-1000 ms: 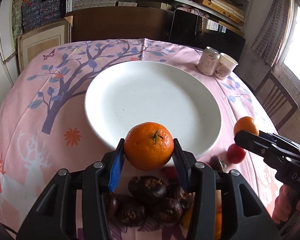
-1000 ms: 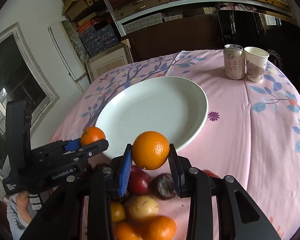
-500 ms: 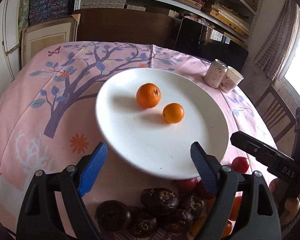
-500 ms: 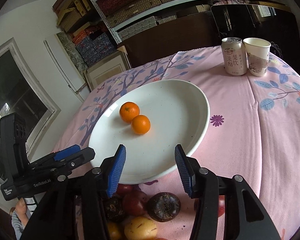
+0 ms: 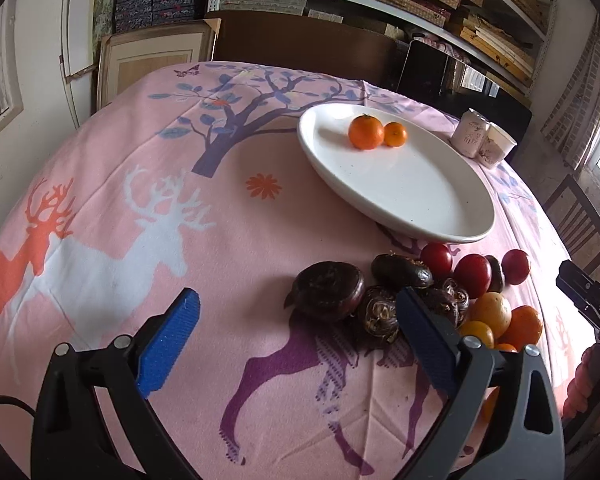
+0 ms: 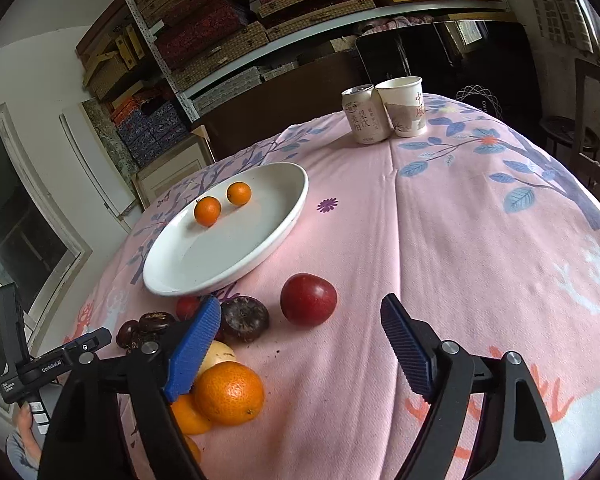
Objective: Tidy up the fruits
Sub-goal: 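Grasp the red plum with the right gripper while the left gripper approaches a mangosteen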
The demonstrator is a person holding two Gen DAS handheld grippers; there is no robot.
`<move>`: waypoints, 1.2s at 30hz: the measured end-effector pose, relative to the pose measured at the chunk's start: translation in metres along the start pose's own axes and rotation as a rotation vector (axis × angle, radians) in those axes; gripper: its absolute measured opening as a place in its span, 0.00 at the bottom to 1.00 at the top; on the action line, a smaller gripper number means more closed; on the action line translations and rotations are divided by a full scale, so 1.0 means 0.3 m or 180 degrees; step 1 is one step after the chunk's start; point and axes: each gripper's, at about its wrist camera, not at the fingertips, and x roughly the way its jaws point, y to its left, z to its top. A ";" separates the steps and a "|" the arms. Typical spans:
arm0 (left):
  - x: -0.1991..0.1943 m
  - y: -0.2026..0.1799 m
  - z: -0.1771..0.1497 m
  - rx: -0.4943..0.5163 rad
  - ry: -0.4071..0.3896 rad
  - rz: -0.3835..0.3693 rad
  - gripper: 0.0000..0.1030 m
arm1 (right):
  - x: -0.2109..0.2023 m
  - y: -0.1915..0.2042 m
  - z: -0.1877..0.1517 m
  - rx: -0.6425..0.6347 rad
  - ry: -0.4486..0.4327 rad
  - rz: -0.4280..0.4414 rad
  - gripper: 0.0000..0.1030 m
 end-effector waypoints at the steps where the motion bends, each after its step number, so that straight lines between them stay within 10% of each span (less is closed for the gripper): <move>1: -0.002 0.005 -0.005 -0.0014 0.0002 0.0010 0.94 | -0.003 -0.006 -0.001 0.0024 -0.0017 -0.0007 0.84; 10: 0.057 -0.033 -0.019 0.0206 0.0162 0.0206 0.94 | 0.014 -0.025 -0.001 0.0124 0.0031 -0.0047 0.86; 19: 0.069 -0.001 0.008 0.0380 -0.0009 0.1012 0.96 | 0.012 -0.025 -0.001 0.0141 0.0023 -0.0028 0.87; 36: 0.101 -0.002 0.016 0.0285 0.0190 0.0550 0.96 | 0.031 -0.041 -0.006 0.0131 0.0108 -0.0149 0.86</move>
